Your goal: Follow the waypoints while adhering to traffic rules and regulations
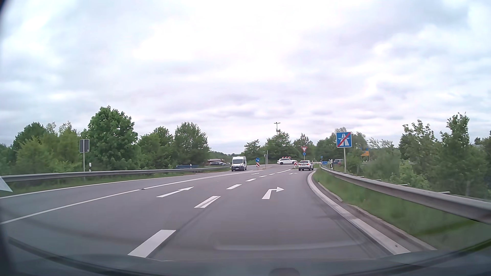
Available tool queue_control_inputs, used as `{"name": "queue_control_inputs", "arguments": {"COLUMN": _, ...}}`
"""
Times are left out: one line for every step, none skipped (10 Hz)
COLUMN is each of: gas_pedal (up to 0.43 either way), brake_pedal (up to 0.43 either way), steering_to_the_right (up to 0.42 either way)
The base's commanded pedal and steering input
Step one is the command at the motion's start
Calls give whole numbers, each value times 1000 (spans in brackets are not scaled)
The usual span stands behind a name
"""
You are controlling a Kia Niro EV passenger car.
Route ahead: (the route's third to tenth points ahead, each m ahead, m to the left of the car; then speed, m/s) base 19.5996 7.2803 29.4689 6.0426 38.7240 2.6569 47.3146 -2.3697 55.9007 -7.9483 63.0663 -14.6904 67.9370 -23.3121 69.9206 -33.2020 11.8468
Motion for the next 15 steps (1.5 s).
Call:
{"name": "queue_control_inputs", "arguments": {"gas_pedal": 0, "brake_pedal": 0, "steering_to_the_right": 26}}
{"name": "queue_control_inputs", "arguments": {"gas_pedal": 0, "brake_pedal": 0, "steering_to_the_right": 26}}
{"name": "queue_control_inputs", "arguments": {"gas_pedal": 0, "brake_pedal": 0, "steering_to_the_right": 26}}
{"name": "queue_control_inputs", "arguments": {"gas_pedal": 0, "brake_pedal": 0, "steering_to_the_right": 26}}
{"name": "queue_control_inputs", "arguments": {"gas_pedal": 0, "brake_pedal": 0, "steering_to_the_right": 26}}
{"name": "queue_control_inputs", "arguments": {"gas_pedal": 0, "brake_pedal": 0, "steering_to_the_right": 26}}
{"name": "queue_control_inputs", "arguments": {"gas_pedal": 0, "brake_pedal": 0, "steering_to_the_right": 26}}
{"name": "queue_control_inputs", "arguments": {"gas_pedal": 0, "brake_pedal": 0, "steering_to_the_right": 26}}
{"name": "queue_control_inputs", "arguments": {"gas_pedal": 0, "brake_pedal": 18, "steering_to_the_right": 26}}
{"name": "queue_control_inputs", "arguments": {"gas_pedal": 0, "brake_pedal": 61, "steering_to_the_right": 26}}
{"name": "queue_control_inputs", "arguments": {"gas_pedal": 0, "brake_pedal": 73, "steering_to_the_right": 26}}
{"name": "queue_control_inputs", "arguments": {"gas_pedal": 0, "brake_pedal": 67, "steering_to_the_right": 25}}
{"name": "queue_control_inputs", "arguments": {"gas_pedal": 0, "brake_pedal": 49, "steering_to_the_right": 26}}
{"name": "queue_control_inputs", "arguments": {"gas_pedal": 0, "brake_pedal": 18, "steering_to_the_right": 25}}
{"name": "queue_control_inputs", "arguments": {"gas_pedal": 0, "brake_pedal": 0, "steering_to_the_right": 25}}
